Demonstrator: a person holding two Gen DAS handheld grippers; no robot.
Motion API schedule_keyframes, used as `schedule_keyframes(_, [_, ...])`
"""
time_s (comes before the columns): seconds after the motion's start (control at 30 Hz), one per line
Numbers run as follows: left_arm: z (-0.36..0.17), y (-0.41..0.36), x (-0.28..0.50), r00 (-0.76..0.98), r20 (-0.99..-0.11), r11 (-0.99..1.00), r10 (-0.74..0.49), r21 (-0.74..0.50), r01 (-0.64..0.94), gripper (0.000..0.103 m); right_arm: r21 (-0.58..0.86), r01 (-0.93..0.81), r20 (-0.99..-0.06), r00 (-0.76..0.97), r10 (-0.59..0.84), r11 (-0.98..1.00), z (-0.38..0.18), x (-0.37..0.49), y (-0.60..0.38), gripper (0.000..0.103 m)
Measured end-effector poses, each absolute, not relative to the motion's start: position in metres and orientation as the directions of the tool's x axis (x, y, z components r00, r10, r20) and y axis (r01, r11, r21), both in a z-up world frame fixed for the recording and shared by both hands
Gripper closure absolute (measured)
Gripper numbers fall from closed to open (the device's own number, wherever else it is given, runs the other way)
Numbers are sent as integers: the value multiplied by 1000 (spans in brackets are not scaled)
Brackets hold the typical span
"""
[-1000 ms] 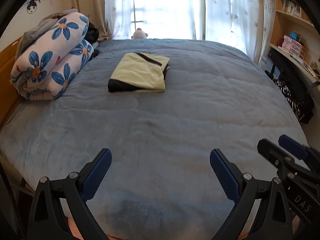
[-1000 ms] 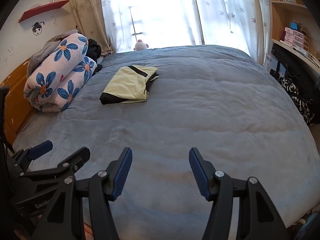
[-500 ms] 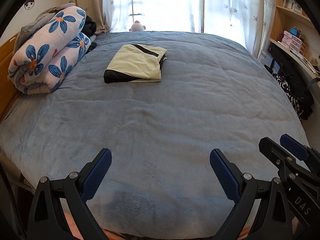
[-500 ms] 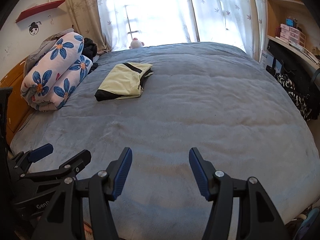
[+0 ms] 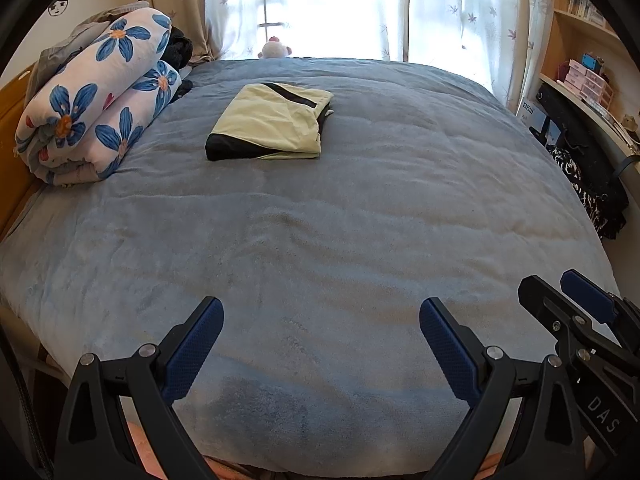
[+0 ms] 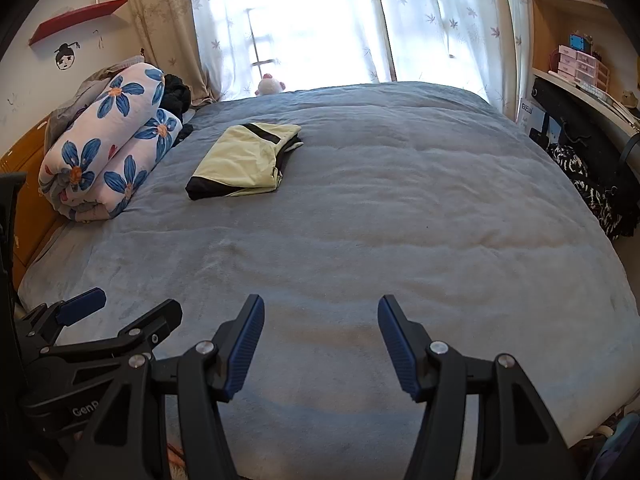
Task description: Fold large clothes
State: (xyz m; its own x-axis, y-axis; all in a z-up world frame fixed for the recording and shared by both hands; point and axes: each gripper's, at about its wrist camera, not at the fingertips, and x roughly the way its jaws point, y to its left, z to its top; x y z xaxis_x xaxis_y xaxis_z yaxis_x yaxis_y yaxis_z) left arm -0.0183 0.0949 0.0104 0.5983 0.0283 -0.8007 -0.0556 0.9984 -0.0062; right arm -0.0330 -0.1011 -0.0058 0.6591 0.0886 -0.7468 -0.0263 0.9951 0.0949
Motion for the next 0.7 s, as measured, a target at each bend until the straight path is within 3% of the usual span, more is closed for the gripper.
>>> schedule_keyframes(0.7, [6,93,-19,589,-808,998,31,-4,-59,6,95,-24,-752,654,88,995,-10,-33,-103,44])
